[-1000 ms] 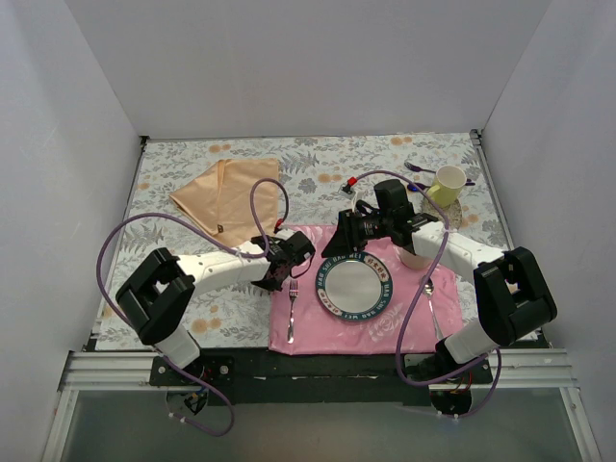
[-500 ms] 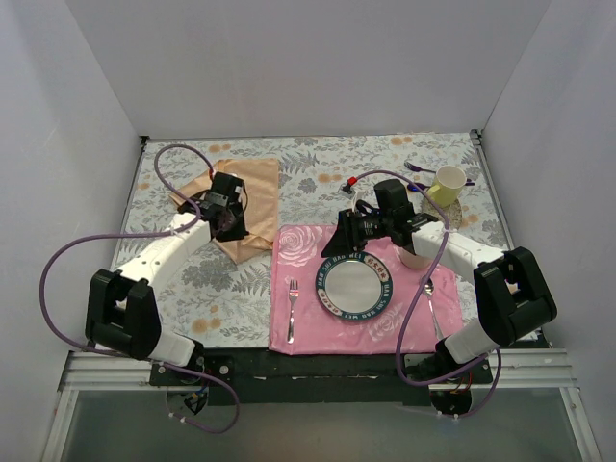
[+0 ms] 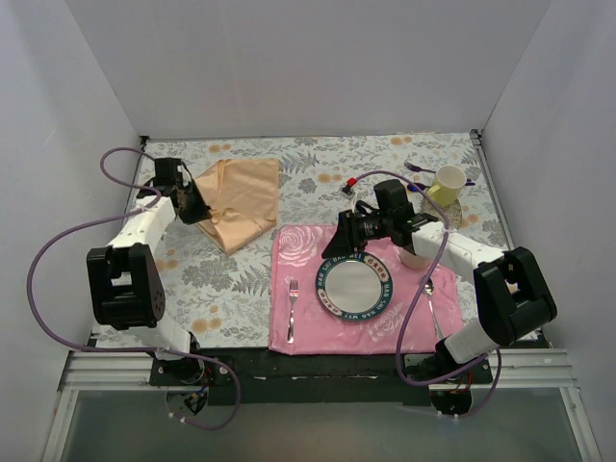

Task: Fold the napkin, place the utensils inside, and roll it up
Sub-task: Fold the napkin

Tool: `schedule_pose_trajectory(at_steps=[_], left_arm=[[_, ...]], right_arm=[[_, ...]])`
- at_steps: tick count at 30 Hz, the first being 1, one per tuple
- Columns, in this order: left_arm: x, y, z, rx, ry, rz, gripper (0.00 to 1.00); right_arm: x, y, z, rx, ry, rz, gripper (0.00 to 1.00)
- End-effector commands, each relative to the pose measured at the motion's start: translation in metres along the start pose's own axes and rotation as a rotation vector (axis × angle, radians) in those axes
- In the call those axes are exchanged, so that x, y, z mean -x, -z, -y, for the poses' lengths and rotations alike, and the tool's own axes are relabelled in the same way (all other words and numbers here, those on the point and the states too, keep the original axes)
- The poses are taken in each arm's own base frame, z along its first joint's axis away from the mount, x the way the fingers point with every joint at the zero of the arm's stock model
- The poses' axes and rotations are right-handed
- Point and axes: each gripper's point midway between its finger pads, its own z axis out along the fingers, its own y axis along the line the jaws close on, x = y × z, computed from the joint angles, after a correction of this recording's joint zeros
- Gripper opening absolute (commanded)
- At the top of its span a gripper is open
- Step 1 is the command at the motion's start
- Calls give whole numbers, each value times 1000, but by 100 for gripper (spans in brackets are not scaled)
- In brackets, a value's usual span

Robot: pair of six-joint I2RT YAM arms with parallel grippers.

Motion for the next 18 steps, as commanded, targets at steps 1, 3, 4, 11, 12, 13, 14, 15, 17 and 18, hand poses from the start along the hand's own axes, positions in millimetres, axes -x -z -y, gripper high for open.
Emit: schedule_pose_trajectory(at_steps=[1, 3, 4, 11, 12, 13, 14, 15, 17, 18], left_arm=[[45, 8, 5, -99, 32, 91, 0], [59, 6, 1, -120, 56, 106, 0], [62, 3, -1, -122, 62, 105, 0], [92, -7, -9, -169, 132, 131, 0], [93, -9, -10, -167, 136, 129, 0], [96, -9, -9, -166, 139, 134, 0], [99, -9, -13, -166, 148, 141, 0], [101, -9, -13, -169, 155, 146, 0], [106, -9, -17, -161, 168, 158, 0], [108, -8, -20, -156, 174, 165, 0]], right_arm=[[3, 0, -2, 14, 13, -13, 43], [5, -1, -2, 13, 16, -13, 43], [5, -1, -1, 13, 13, -14, 43], [8, -4, 2, 14, 6, -20, 43], [9, -4, 2, 12, 6, -20, 43], [9, -4, 2, 13, 4, -22, 43], [9, -4, 2, 12, 3, -21, 43], [9, -5, 3, 11, 3, -23, 43], [9, -6, 4, 13, -1, -27, 43], [8, -6, 5, 14, -6, -30, 43]])
